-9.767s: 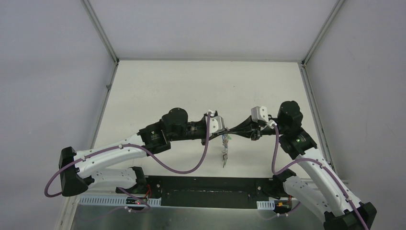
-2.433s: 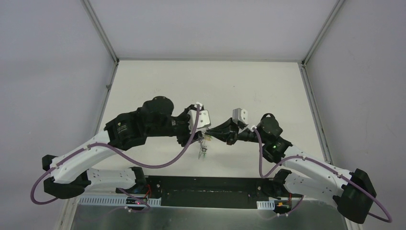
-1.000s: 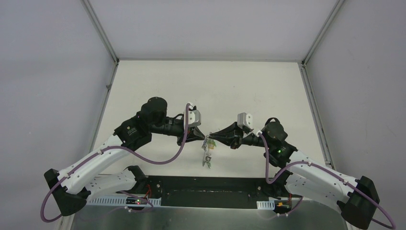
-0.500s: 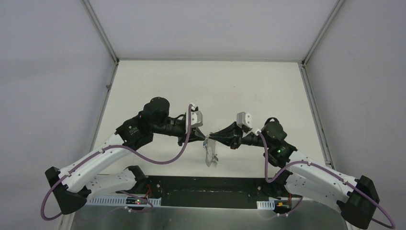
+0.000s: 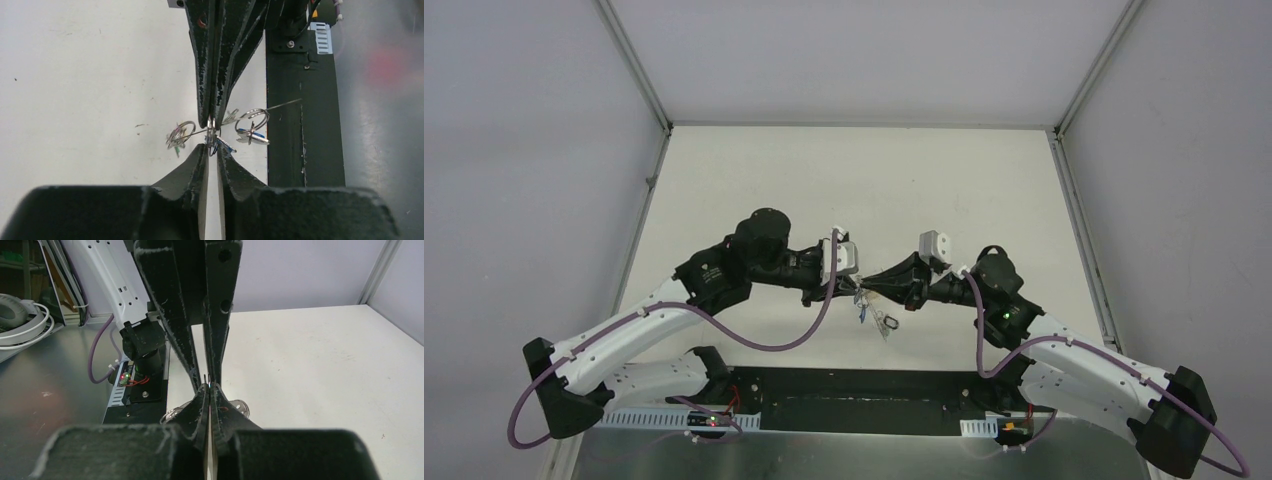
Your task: Put the keys on the keyring
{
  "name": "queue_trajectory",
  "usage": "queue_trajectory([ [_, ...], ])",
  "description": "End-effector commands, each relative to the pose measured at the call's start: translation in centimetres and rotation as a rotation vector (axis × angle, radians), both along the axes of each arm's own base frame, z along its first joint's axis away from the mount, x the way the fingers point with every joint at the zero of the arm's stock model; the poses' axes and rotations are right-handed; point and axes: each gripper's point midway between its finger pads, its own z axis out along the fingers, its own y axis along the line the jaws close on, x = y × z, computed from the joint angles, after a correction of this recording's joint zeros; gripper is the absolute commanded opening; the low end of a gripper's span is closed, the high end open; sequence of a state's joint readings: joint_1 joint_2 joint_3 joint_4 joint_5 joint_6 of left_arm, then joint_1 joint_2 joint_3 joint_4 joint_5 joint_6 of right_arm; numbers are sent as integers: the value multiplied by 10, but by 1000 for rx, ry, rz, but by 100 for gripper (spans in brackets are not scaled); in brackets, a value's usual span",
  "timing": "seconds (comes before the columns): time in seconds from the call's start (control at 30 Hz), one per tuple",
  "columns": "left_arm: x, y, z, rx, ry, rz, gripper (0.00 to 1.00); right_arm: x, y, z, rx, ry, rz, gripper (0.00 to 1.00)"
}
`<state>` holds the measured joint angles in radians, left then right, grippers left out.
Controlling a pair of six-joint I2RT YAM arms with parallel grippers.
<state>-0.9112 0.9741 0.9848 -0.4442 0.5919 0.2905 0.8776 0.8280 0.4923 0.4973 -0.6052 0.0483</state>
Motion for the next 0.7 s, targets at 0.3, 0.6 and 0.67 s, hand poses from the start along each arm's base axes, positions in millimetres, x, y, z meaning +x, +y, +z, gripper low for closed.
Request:
queue_trajectory([
  [0.3, -7, 15, 39, -152, -185, 34, 43, 2, -4, 44, 148, -86, -30, 0],
  [0.6, -5, 4, 48, -269, -152, 50, 41, 3, -4, 47, 157, -87, -32, 0],
  [0.67, -2, 2, 49, -273, -140, 63, 40, 2, -4, 47, 157, -87, -31, 0],
])
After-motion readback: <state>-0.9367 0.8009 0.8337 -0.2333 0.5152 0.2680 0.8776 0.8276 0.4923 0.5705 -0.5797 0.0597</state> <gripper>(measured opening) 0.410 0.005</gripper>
